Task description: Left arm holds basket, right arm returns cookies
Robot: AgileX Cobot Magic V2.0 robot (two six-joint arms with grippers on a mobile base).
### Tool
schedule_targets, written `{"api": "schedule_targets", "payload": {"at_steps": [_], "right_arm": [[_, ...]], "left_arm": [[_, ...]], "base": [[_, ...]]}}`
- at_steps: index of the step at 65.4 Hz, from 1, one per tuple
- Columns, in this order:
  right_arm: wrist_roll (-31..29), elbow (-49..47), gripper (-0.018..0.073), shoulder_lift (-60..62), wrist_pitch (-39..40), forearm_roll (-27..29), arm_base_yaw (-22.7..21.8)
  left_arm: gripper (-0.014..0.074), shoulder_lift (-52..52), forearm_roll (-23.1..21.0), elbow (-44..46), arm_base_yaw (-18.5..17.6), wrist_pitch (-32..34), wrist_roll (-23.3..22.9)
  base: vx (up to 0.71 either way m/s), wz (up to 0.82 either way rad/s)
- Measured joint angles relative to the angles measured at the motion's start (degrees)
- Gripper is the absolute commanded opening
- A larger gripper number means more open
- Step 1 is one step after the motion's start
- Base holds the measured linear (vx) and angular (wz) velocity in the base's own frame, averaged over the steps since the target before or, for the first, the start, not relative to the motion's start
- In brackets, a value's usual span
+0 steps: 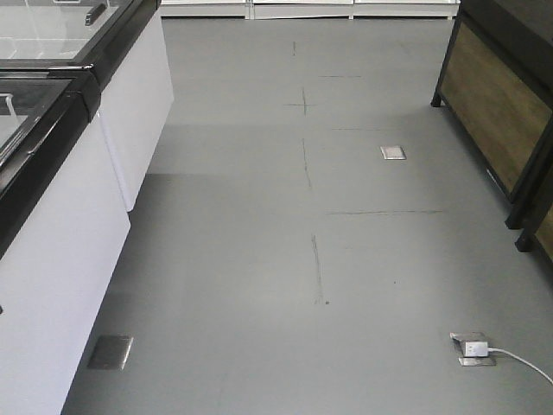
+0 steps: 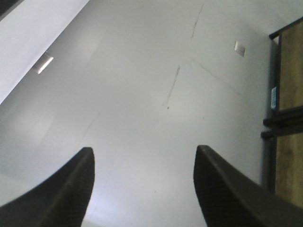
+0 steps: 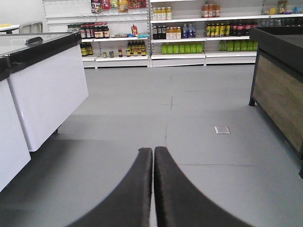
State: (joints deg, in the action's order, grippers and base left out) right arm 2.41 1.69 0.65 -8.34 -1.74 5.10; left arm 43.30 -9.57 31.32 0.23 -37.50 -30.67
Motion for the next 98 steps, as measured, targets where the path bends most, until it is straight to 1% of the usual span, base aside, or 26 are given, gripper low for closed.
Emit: {"api": "schedule_targets", "payload": {"at_steps": [5,11,15,19,22,28,38,42,48,67,78,84,90,98], "right_arm": [[0.0,0.0,-0.0009,0.0,0.0,0.0,0.0],[0.0,0.0,-0.0009,0.0,0.0,0.0,0.0],[0.0,0.0,-0.0009,0.0,0.0,0.0,0.0],[0.0,0.0,-0.0009,0.0,0.0,0.0,0.0],[0.0,0.0,-0.0009,0.0,0.0,0.0,0.0],[0.0,0.0,-0.0009,0.0,0.0,0.0,0.0],[0.0,0.0,-0.0009,0.0,0.0,0.0,0.0],[0.0,0.0,-0.0009,0.0,0.0,0.0,0.0],[0.0,0.0,-0.0009,0.0,0.0,0.0,0.0],[0.0,0.0,-0.0009,0.0,0.0,0.0,0.0],[0.0,0.0,-0.0009,0.0,0.0,0.0,0.0],[0.0,0.0,-0.0009,0.0,0.0,0.0,0.0],[0.0,0.0,-0.0009,0.0,0.0,0.0,0.0],[0.0,0.0,-0.0009,0.0,0.0,0.0,0.0]], "left_arm": [[0.0444,3.7,-0.3,6.7,0.0,-6.3,3.6],[0.0444,8.1,-0.4,15.2,0.0,-13.4,5.3],[0.0444,9.7,-0.2,20.7,0.1,-16.7,5.1],[0.0444,10.1,0.1,24.9,0.6,-18.1,3.4],[0.0444,10.1,0.4,28.1,1.7,-18.9,1.3],[0.0444,9.8,0.6,32.9,5.2,-20.1,-0.7],[0.0444,9.7,0.3,36.3,11.9,-23.1,-1.0],[0.0444,9.7,-0.3,36.5,14.6,-23.8,-0.4],[0.0444,10.1,-1.7,36.7,18.6,-25.3,2.0],[0.0444,13.9,-10.1,39.8,31.1,-27.6,10.3],[0.0444,17.1,-12.1,40.3,36.9,-27.5,12.4],[0.0444,19.0,-14.0,40.3,39.9,-26.5,15.5],[0.0444,21.1,-18.5,40.3,43.7,-25.6,20.4],[0.0444,24.1,-27.7,40.3,49.3,-23.5,25.9]], "base": [[0.0,0.0],[0.0,0.0],[0.0,0.0],[0.0,0.0],[0.0,0.0],[0.0,0.0],[0.0,0.0],[0.0,0.0],[0.0,0.0],[0.0,0.0],[0.0,0.0],[0.0,0.0],[0.0,0.0],[0.0,0.0]]}}
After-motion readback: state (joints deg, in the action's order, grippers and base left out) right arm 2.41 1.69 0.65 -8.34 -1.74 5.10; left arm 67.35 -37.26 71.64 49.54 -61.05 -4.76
